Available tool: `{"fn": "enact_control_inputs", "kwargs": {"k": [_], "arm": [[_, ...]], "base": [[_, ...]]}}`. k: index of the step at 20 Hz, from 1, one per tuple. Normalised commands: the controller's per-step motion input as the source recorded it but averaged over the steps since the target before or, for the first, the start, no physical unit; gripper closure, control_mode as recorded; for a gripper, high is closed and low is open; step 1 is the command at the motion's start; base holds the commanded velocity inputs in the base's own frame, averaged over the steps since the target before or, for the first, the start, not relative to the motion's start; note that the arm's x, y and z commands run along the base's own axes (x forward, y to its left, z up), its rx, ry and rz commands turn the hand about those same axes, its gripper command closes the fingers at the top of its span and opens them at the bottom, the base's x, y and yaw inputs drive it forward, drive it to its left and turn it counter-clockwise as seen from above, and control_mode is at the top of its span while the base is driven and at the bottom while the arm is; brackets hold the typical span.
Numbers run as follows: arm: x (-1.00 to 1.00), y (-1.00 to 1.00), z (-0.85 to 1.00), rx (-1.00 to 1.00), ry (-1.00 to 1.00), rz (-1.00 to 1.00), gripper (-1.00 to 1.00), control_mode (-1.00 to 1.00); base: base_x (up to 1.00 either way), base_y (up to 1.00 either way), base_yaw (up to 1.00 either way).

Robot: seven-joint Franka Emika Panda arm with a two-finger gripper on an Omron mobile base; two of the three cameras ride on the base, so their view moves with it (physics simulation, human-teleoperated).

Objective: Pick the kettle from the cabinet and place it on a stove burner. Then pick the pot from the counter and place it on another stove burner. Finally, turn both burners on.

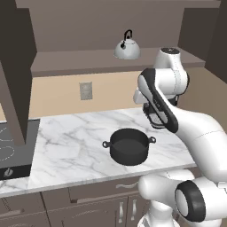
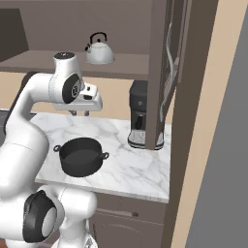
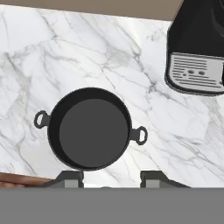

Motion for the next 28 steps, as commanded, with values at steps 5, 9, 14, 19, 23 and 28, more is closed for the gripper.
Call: {"fn": "enact_control_inputs", "kwargs": {"k": [5,9,14,19,23,28], "arm": [[0.00,0.01,0.00,0.00,-0.02,0.00,-1.00,-1.00],[-0.05,0.00,0.00,0.00,-0.05,0.00,-1.00,-1.00],[-0.13,0.00,0.02,0.00,-0.11,0.00,-1.00,-1.00],[-0.23,0.01,0.07,0.00,-0.11,-0.01,-1.00,-1.00],[-0.12,0.03,0.11,0.00,-0.17,-0.02,-1.00,-1.00],[-0.01,0.06,0.14,0.00,-0.19,-0.02,-1.00,-1.00]], "base": [[0.00,0.00,0.00],[0.00,0.00,0.00],[0.00,0.00,0.00],[0.00,0.00,0.00],[0.00,0.00,0.00],[0.00,0.00,0.00]]}}
